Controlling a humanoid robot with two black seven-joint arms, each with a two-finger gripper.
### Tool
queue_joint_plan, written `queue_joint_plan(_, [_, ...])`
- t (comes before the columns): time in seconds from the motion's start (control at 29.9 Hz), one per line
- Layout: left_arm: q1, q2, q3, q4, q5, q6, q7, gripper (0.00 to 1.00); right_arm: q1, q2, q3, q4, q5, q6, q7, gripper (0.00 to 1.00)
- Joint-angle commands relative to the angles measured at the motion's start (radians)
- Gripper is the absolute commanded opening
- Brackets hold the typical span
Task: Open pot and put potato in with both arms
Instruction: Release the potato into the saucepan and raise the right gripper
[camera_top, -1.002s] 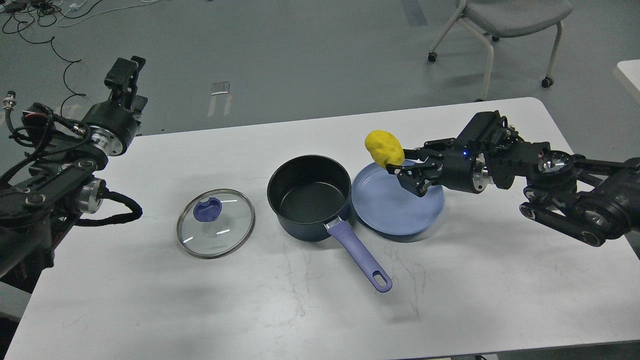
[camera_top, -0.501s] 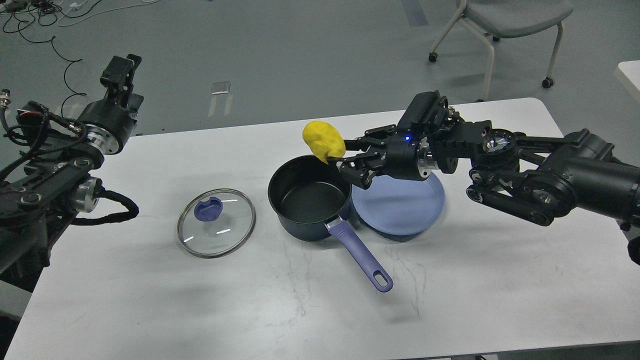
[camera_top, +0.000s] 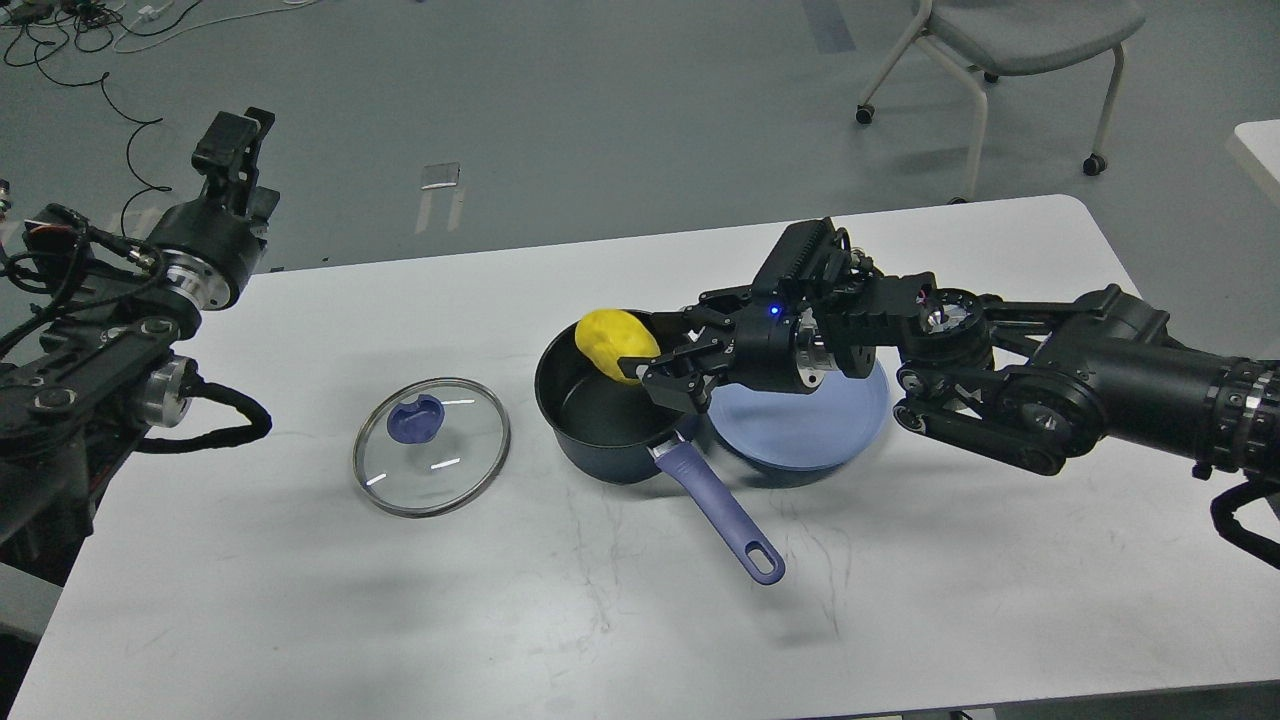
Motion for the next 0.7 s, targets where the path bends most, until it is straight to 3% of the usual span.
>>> queue_joint_plan(0.0, [-0.001,-0.001,-0.002,0.000,0.000,0.000,0.000,0.98,0.001,0.000,0.003,0.008,0.044,-0.002,0.000,1.00])
queue_joint_plan(0.2, [-0.006,-0.002,-0.015,-0.002,-0.004,-0.008,0.006,0.98,0.001,0.006,0.107,0.002,0.135,-0.040,0.000,1.00])
queue_joint_plan(0.43, [-0.037,-0.034,-0.069,-0.022,-0.020,-0.016,0.011,0.98,0.013,-0.066,0.306,0.013,0.618,-0.050,-0.002,1.00])
queue_joint_plan(0.5, [-0.040,-0.065,-0.121,-0.025,-0.020,-0.043,0.024,0.98,0.013,-0.119,0.356,0.014,0.880,-0.021,-0.002,1.00])
queue_joint_plan(0.67, [-0.021,-0.099,-0.253,-0.101,-0.023,-0.133,0.072,0.98,-0.027,-0.222,0.456,0.016,1.183,0.113,-0.003,1.00])
